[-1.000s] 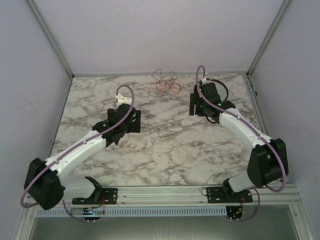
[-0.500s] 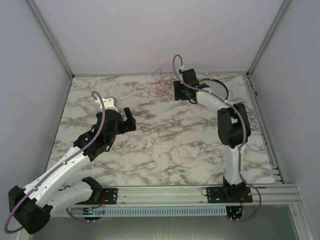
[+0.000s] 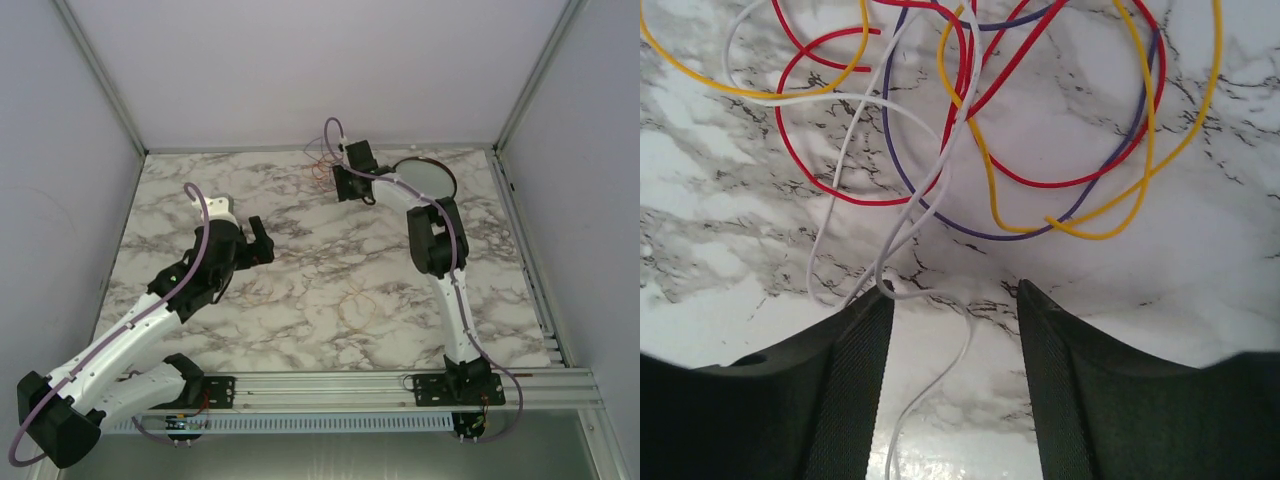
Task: Zip-tie the wires
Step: Untie the cable at the center of the board.
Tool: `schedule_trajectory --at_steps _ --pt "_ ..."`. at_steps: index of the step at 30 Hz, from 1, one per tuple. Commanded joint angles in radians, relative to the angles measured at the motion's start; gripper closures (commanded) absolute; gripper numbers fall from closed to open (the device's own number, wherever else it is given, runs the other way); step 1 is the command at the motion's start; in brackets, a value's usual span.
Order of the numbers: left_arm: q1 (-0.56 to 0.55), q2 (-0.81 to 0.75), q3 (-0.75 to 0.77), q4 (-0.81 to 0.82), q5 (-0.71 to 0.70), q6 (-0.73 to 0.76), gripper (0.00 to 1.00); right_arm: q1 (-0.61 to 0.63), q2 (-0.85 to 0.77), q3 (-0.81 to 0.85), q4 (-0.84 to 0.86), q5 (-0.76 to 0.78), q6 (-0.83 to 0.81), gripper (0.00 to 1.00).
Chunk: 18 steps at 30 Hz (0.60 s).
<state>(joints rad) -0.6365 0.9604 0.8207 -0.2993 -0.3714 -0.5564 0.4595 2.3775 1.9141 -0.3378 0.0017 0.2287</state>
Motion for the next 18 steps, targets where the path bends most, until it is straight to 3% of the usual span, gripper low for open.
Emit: schedule_trajectory --at_steps 1,8,18 --pt "0.003 -0.012 -0.007 0.02 0.017 -0.016 0.0 0.009 0.034 0.08 0.006 -0.01 -0.012 0.51" --pt "0.003 -0.024 0.002 0.03 0.045 -0.025 0.0 0.019 -0.007 0.077 -0.02 -0.003 -0.031 0.99" --pt "0.003 -0.065 0.031 0.186 0.134 0.043 0.0 0.045 -0.445 -0.04 -0.161 0.112 -0.012 1.0"
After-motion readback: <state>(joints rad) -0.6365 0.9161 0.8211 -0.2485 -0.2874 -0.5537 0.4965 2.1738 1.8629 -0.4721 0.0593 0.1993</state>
